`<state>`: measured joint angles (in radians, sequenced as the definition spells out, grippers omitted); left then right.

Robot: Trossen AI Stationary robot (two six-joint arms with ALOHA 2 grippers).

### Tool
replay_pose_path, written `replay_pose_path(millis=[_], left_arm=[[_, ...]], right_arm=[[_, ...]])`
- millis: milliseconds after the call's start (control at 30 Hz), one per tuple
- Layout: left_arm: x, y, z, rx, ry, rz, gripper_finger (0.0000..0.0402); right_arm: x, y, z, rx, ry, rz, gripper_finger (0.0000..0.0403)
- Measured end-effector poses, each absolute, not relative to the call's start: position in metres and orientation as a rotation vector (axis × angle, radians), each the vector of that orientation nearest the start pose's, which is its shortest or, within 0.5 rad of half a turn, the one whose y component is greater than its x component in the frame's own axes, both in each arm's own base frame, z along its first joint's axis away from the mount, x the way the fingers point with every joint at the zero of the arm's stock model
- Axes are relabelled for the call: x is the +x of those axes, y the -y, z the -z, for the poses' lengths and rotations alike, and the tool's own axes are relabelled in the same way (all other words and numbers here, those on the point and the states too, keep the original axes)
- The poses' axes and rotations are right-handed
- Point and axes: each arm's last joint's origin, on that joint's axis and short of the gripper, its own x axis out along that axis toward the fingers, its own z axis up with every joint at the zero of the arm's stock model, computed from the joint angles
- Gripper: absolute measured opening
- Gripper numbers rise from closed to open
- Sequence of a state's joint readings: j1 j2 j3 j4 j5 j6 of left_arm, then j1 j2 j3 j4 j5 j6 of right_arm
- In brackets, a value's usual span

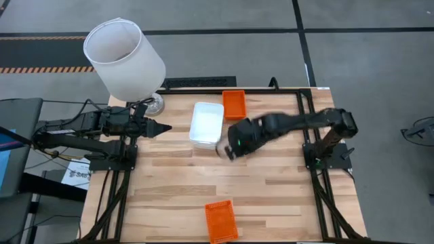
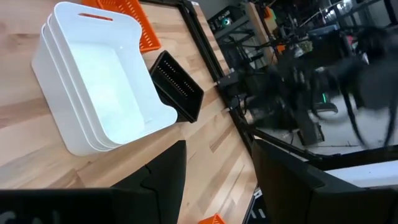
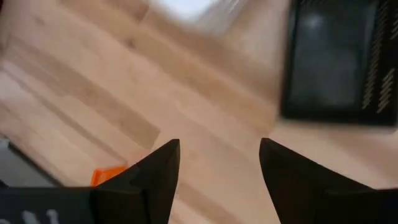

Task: Stack baskets by color
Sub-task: Stack the orange bin on the top orange bin

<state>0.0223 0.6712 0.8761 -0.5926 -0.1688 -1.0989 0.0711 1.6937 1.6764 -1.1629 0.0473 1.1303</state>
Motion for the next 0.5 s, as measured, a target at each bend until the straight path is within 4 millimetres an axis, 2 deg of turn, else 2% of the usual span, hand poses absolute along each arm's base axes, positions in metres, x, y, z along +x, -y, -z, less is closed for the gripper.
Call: replay_pose_path(millis=[100,200,400,500], left_arm=[[0.13,-0.008,-0.34,-1.065,-0.241,-0.383,0.0171],[0.13,-0.008,-0.34,-1.065,-0.239,-0.382,0.0171],[0.13,-0.008,-0.34,-1.066,-0.245,-0.376,0.0171],[0.13,-0.007,-0.339,-1.064,-0.257,-0.368,0.0171]], right_arm=[[0.333,-0.06,-0.327,0.945,-1.058,0.651,0.024],[0.338,-0.094,-0.314,0.988,-1.069,0.675,0.024],[0.348,-0.153,-0.279,1.051,-1.098,0.679,0.024],[0.357,-0.18,-0.255,1.065,-1.104,0.655,0.024]])
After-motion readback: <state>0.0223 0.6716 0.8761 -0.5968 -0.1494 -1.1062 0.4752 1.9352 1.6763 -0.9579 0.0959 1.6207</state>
